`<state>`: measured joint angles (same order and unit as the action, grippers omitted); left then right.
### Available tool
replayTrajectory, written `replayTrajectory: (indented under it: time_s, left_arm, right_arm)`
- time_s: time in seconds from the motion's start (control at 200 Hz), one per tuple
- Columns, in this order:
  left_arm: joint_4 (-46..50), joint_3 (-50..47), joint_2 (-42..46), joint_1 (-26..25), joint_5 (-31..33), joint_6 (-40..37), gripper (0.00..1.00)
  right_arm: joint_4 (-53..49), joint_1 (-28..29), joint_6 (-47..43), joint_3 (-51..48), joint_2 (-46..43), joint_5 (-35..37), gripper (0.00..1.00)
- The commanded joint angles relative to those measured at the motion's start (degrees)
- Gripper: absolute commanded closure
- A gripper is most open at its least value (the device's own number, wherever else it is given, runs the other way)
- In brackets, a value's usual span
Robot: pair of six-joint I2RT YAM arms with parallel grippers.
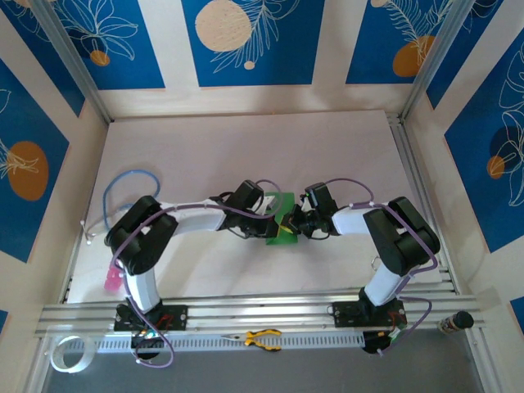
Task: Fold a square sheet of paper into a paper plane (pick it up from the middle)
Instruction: Fold the triangle a second time at the center of the table.
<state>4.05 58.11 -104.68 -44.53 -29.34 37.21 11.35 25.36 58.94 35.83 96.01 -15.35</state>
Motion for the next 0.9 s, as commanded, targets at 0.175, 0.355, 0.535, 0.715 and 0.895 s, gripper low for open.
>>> replayTrajectory:
  time_s: [0.175, 0.355, 0.535, 0.715, 0.895]
  left_arm:
    - [0.53, 1.99, -1.66, -0.22, 0.19, -0.94, 1.0]
    - [1.53, 2.91, -3.21, -0.27, -0.27, -1.48, 0.99]
    - [2.09, 2.0, -3.68, -0.27, 0.27, -1.91, 0.99]
    - [2.4, 0.63, -4.03, -0.3, 0.85, -2.26, 0.99]
    - [2.7, -0.73, -3.82, -0.34, 1.38, -2.57, 0.99]
  right_arm:
    - [-5.2, -0.58, -1.03, -1.29, 2.21, 2.52, 1.0]
    - [-5.28, -0.62, -1.09, -1.48, 2.08, 2.57, 1.0]
    - [-5.37, -0.71, -1.24, -1.63, 2.07, 2.55, 1.0]
    - [-5.35, -0.75, -1.29, -1.55, 2.32, 2.52, 1.0]
    - [-5.46, -0.76, -1.33, -1.56, 2.42, 2.59, 1.0]
